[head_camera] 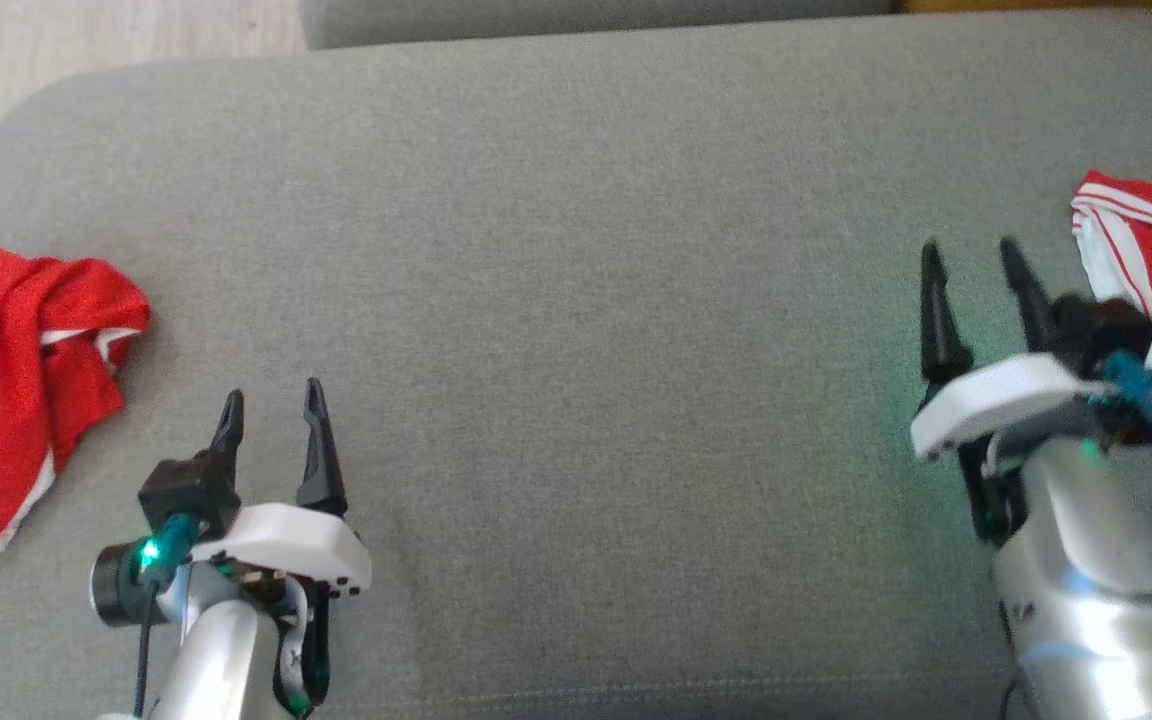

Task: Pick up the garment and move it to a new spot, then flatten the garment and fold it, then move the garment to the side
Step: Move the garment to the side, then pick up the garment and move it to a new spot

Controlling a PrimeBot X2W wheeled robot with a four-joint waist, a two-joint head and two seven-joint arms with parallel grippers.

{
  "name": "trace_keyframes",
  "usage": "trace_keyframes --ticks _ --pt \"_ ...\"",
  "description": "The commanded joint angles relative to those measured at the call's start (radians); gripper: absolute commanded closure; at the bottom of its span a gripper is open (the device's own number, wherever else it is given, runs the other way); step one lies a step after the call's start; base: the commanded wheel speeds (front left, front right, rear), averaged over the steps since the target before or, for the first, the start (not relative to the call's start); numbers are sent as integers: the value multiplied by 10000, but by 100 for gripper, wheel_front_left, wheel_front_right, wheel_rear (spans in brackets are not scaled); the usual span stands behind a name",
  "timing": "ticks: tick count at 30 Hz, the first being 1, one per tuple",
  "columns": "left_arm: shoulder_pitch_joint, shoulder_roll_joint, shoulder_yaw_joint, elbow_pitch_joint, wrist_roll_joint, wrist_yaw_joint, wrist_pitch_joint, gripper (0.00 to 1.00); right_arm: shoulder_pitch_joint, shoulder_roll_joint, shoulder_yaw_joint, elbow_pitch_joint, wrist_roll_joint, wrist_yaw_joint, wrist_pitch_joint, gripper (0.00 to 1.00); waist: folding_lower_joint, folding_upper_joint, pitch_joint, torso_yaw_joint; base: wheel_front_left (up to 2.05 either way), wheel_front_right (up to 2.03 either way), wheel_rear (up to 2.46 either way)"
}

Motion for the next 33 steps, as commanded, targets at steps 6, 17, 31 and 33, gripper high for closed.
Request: trace_keyframes --ticks 6,17,31,33 --pt "170 112 722 -311 33 89 -55 0 573 239 256 -355 27 -9 -95 0 0 -1 -577 192 0 0 0" --pt "672 112 1042 -289 118 39 -55 0 1393 291 368 -534 319 -9 -95 0 0 -1 -1076 275 0 0 0" --pt "397 112 687 -348 -9 71 -55 0 1620 293 369 -770 200 -9 -95 0 0 -1 -784 1658 0 0 0" --pt "381 112 656 -344 -1 99 -55 0 1640 293 414 -805 170 -9 -95 0 0 -1 -730 2107 0 0 0"
